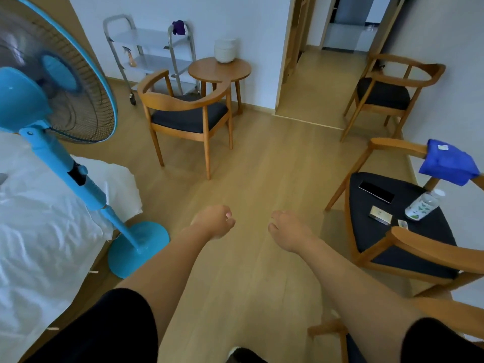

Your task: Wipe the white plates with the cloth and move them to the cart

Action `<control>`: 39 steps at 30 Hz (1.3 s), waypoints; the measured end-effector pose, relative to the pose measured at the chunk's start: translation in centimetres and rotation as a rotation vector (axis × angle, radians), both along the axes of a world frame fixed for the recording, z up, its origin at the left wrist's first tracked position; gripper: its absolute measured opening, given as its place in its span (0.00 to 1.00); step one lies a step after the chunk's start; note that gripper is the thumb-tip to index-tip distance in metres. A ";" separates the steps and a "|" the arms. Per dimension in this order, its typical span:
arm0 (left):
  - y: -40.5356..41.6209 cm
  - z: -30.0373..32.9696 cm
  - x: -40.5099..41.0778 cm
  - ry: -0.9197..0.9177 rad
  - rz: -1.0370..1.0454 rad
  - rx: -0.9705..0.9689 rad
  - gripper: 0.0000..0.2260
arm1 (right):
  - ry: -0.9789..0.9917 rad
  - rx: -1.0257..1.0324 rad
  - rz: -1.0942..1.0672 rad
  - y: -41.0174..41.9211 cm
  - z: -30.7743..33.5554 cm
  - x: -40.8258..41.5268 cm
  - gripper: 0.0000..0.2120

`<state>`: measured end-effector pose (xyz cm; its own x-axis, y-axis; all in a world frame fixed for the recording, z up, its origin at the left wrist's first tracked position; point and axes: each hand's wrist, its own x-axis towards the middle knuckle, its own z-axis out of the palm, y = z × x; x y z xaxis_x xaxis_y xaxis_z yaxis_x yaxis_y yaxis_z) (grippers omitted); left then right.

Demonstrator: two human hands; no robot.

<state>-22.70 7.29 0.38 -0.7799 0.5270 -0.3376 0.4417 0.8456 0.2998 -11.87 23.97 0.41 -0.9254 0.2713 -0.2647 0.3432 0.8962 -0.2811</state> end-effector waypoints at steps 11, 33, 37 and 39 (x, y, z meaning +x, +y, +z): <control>7.5 -0.9 -11.4 -0.037 -0.025 -0.004 0.13 | -0.042 -0.023 -0.036 7.0 -2.4 -11.0 0.18; 27.8 0.6 -39.2 -0.090 0.034 -0.029 0.12 | -0.087 0.041 0.113 27.8 -0.8 -41.7 0.18; 29.8 0.3 -43.9 -0.080 0.039 -0.022 0.12 | -0.081 0.036 0.145 29.6 -1.4 -46.6 0.18; 30.8 -0.1 -46.6 -0.076 0.042 -0.014 0.13 | -0.085 0.029 0.149 30.6 -1.8 -49.4 0.18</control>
